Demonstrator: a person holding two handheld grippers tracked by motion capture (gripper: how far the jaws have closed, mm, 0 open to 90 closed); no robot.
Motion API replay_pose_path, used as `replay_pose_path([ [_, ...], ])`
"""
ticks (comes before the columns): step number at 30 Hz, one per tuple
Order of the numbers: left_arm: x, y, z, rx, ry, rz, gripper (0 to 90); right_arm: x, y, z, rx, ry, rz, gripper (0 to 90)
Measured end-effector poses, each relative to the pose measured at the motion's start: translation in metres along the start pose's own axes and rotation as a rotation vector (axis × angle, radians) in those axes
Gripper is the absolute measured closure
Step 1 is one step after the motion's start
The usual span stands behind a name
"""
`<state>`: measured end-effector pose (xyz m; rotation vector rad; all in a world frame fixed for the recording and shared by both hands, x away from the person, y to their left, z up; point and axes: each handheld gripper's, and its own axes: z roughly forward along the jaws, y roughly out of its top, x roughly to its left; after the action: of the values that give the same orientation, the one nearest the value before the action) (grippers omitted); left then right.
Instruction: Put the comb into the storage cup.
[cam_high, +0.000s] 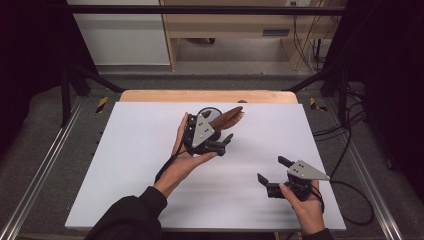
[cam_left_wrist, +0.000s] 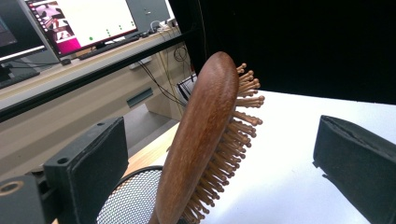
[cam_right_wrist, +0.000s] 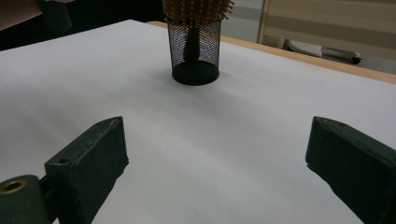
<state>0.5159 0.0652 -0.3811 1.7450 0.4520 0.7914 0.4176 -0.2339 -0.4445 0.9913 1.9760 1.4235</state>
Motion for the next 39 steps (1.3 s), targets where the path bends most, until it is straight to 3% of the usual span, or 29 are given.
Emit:
replay_pose_path([
  [19,0.016,0.001,-0.019,-0.015,0.03,-0.04,3.1,0.0,0.0,0.0,0.005,0.009,-0.001,4.2],
  [29,0.025,0.002,-0.03,-0.032,0.037,-0.075,2.9,0.0,0.0,0.001,0.005,0.011,-0.001,4.1],
  [33,0.029,0.004,-0.035,-0.053,0.031,-0.117,3.0,0.0,0.0,0.001,0.006,0.011,-0.002,4.1],
  [39,0.033,0.008,-0.041,-0.064,0.038,-0.129,3.0,0.0,0.0,0.001,0.006,0.012,-0.002,4.1],
])
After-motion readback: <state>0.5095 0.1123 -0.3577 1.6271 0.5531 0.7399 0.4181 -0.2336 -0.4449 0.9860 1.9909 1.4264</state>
